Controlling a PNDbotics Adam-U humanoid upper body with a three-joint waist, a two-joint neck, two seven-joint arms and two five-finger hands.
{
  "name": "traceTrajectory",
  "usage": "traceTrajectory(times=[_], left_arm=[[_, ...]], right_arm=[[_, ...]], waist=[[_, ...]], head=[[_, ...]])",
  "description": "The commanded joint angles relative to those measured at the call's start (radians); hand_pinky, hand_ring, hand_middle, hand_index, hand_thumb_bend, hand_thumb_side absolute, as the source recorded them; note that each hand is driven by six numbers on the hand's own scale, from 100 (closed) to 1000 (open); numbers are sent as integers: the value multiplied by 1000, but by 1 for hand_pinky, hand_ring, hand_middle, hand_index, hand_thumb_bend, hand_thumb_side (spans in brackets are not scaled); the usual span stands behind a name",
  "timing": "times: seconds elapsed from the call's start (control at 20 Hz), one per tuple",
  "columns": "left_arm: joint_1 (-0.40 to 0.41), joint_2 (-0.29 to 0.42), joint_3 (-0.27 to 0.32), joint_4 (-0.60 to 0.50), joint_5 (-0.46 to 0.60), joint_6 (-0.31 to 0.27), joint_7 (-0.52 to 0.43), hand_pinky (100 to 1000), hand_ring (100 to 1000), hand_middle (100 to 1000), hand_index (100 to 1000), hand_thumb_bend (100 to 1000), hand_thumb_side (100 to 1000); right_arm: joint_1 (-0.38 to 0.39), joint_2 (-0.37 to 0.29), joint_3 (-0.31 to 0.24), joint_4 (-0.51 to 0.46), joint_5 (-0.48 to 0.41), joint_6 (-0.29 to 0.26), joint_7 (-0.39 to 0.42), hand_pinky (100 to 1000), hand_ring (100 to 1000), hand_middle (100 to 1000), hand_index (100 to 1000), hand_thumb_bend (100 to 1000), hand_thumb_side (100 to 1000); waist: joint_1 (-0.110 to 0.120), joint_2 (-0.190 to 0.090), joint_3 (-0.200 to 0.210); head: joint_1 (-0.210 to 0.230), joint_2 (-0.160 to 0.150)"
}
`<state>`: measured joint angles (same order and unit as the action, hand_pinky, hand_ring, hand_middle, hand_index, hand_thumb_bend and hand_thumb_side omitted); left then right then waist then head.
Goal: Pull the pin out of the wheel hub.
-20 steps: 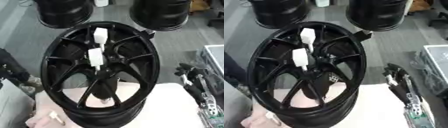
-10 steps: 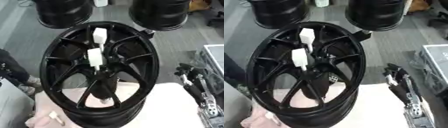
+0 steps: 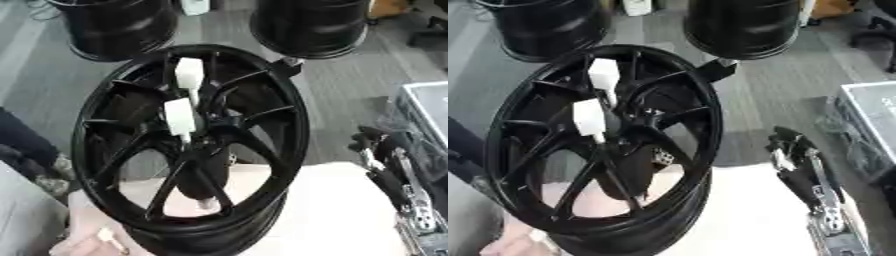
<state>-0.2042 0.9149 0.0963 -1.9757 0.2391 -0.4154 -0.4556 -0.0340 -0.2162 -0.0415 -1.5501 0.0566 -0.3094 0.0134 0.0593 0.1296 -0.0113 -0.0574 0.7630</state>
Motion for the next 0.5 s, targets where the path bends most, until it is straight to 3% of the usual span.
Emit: traceTrajectory(times=[0.05, 0.25, 0.5], left_arm=[[-106, 178, -98, 27, -55, -72, -15, 726, 626, 675, 834, 620, 530], [-304, 158, -265, 97, -159, -106, -102, 718, 634, 687, 836, 667, 558], [-488, 17, -437, 205, -319, -130, -250, 715, 640, 693, 837, 673, 567]], right_arm=[[-8, -26, 8, -5, 4, -2, 9, 768, 662, 666, 804, 100, 511], [-12, -30, 12, -1, 0, -1, 13, 768, 662, 666, 805, 100, 512], [-14, -34, 13, 0, -5, -2, 18, 768, 662, 666, 804, 100, 512]], waist=[[5, -20, -11], [12, -25, -29], [16, -30, -39]], head=[[13, -7], [14, -13], [11, -14]])
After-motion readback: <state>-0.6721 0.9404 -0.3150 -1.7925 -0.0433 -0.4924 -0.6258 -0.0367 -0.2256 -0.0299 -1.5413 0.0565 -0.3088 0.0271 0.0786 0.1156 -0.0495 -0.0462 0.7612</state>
